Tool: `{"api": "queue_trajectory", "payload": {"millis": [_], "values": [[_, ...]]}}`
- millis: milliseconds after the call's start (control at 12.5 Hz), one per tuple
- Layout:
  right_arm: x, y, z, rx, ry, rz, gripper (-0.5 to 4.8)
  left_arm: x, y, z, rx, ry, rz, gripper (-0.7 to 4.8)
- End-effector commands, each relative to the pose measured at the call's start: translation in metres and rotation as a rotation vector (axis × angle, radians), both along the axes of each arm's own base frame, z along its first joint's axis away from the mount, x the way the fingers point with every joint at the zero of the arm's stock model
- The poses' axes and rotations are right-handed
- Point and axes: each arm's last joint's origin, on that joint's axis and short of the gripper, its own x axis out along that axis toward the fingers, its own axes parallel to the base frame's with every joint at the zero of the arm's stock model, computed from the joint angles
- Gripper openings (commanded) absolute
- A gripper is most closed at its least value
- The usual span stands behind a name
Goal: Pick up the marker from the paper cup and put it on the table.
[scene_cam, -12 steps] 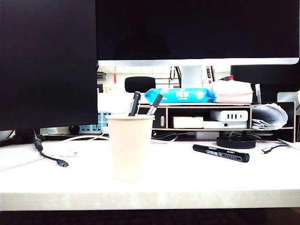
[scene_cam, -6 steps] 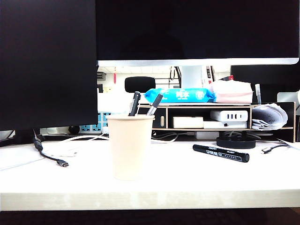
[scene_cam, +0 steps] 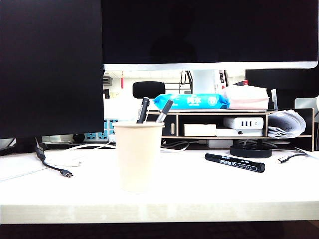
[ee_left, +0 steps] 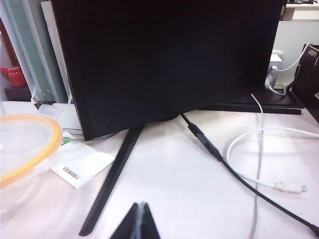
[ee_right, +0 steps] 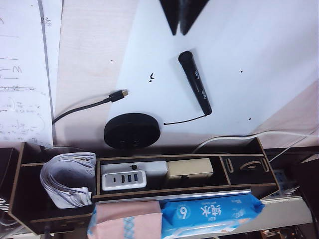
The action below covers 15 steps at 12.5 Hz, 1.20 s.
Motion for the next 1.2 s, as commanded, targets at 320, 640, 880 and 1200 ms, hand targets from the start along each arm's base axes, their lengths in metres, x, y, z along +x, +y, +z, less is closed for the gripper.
{"api": "queue_trajectory", "payload": {"millis": [320,640,880,1200], "values": [[0.001,-0.008,0.0,0.004,-0.012,-0.081,-0.06,0.0,0.0,0.001,0.004,-0.006,-0.004,-0.04],[0.001,-0.007,0.002,-0.055,-0.036,-0.06,-0.05,0.0,0.0,0.001,0.004,-0.006,-0.004,-0.04],[0.001,-0.009,0.006,-0.059,-0.076,-0.133,-0.05,0.0,0.0,0.001,0.004,-0.006,-0.004,-0.04],[0.001,-0.01,0.013,-0.055,-0.151,-0.167,-0.05,0.0,0.0,0.001,0.004,-0.006,-0.004,-0.04]]}}
